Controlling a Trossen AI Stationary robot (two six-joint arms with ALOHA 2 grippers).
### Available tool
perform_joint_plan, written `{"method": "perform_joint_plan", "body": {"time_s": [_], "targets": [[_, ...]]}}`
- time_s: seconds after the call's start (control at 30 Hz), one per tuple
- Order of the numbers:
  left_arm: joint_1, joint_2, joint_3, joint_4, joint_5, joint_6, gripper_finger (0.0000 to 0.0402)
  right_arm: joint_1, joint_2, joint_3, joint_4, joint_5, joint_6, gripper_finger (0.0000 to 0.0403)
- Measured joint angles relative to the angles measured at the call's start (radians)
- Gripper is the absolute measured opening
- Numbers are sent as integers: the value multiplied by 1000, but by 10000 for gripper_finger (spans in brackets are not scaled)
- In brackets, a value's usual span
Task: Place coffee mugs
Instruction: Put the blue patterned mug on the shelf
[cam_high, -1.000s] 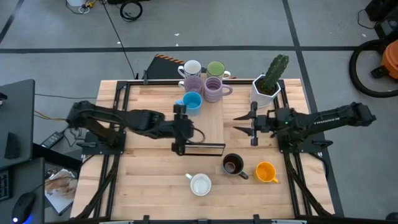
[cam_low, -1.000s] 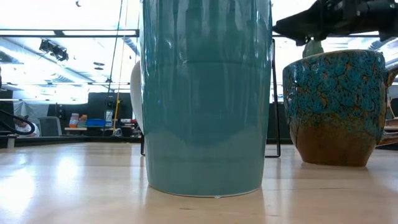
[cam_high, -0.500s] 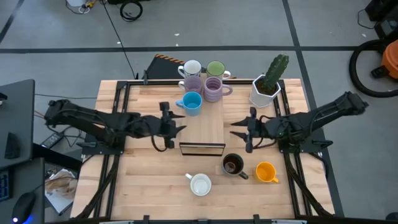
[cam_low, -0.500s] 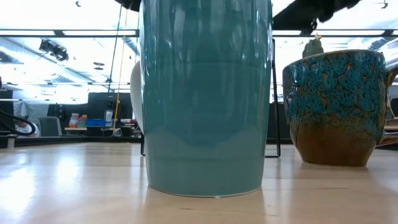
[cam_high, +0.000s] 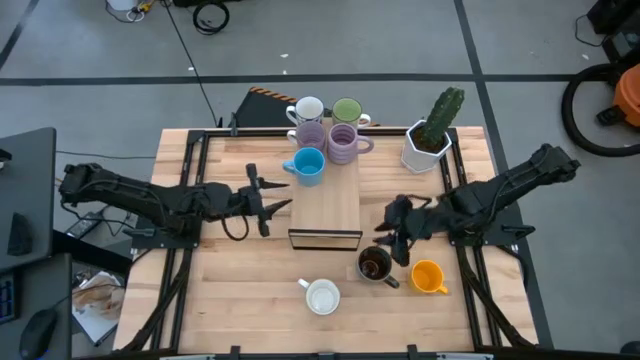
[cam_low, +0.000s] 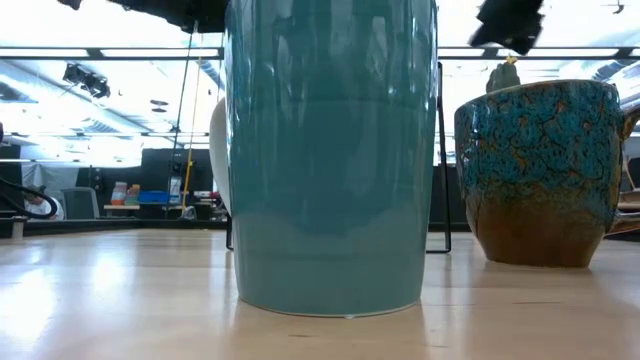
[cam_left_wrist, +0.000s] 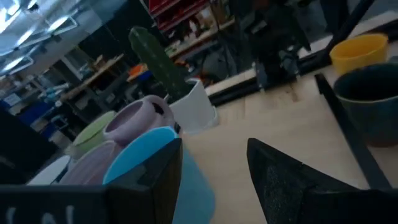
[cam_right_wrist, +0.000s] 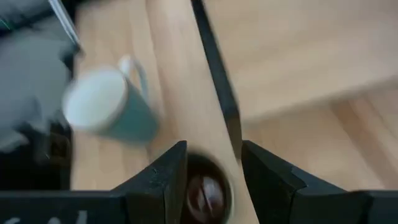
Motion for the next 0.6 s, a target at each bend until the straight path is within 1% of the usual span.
{"method": "perform_joint_plan", "body": {"time_s": [0.17,0.3,0.47,0.6], "targets": [[0,-48,-74,64,31,-41,188,63,121,108,-148,33,154,158],[0,-57,-119,95,46,-113,188,109,222,176,-161,35,235,158],[-11,-60,-173,142,75,-194,188,135,372,274,-177,-31,306,158],[-45,-67,-237,292,76,-201,188,147,478,379,-261,-45,356,158]]}}
